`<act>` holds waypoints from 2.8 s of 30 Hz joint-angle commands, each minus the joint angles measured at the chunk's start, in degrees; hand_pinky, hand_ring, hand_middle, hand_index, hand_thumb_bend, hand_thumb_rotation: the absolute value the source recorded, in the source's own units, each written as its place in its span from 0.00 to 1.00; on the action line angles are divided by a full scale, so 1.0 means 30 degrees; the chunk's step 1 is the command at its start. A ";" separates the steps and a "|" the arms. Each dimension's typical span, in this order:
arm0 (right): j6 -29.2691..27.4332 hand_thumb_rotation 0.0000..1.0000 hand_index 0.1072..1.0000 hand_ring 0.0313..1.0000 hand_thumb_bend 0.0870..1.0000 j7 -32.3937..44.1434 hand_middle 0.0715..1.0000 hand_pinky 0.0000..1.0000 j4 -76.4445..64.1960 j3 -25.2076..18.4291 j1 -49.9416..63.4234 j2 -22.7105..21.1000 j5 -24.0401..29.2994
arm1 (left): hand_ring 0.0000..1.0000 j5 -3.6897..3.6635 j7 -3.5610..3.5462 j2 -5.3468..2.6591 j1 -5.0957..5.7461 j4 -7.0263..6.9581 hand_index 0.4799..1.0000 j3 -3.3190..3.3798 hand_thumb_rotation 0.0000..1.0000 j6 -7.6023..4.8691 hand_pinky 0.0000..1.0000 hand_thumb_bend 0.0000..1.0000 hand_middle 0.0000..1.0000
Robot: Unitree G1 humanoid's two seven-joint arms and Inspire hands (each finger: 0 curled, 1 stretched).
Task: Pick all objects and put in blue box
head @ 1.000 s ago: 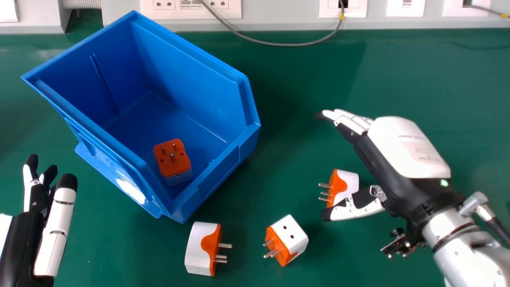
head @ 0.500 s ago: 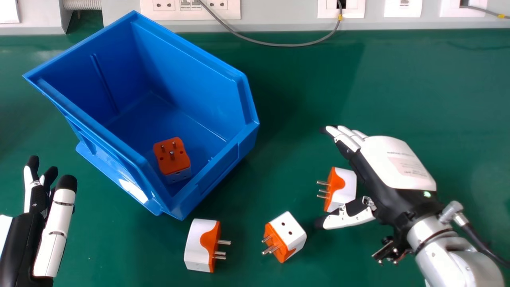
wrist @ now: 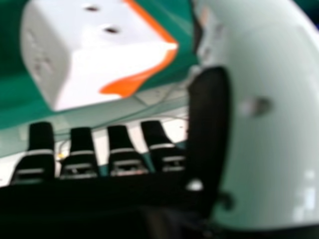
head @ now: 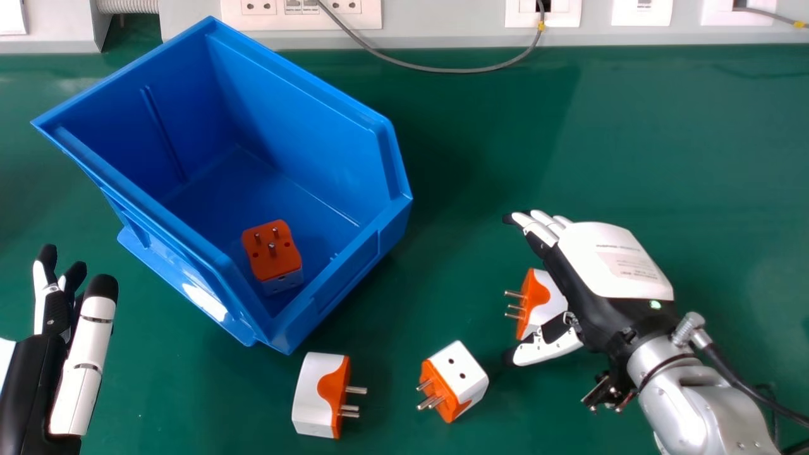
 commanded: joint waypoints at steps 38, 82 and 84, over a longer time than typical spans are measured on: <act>0.1609 0.00 0.79 0.86 0.69 -0.0825 0.85 0.81 0.4518 0.1996 -0.3206 -0.0798 -0.0789 | 0.97 -0.0441 -0.0193 0.0248 -0.0069 -0.0354 1.00 0.0441 1.00 -0.0305 0.90 0.46 1.00; 0.6637 0.00 0.74 0.83 0.56 0.2803 0.81 0.68 0.2823 0.2454 -0.3829 -0.0915 -0.0264 | 0.97 -0.1195 -0.0498 0.0399 -0.0126 -0.0878 1.00 0.0871 0.98 0.0469 0.89 0.44 1.00; 0.6713 0.00 0.74 0.82 0.55 0.2763 0.81 0.65 0.2806 0.2527 -0.3823 -0.0930 -0.0263 | 0.97 -0.1196 -0.0473 0.0408 -0.0130 -0.0873 1.00 0.0865 0.98 0.0446 0.89 0.44 1.00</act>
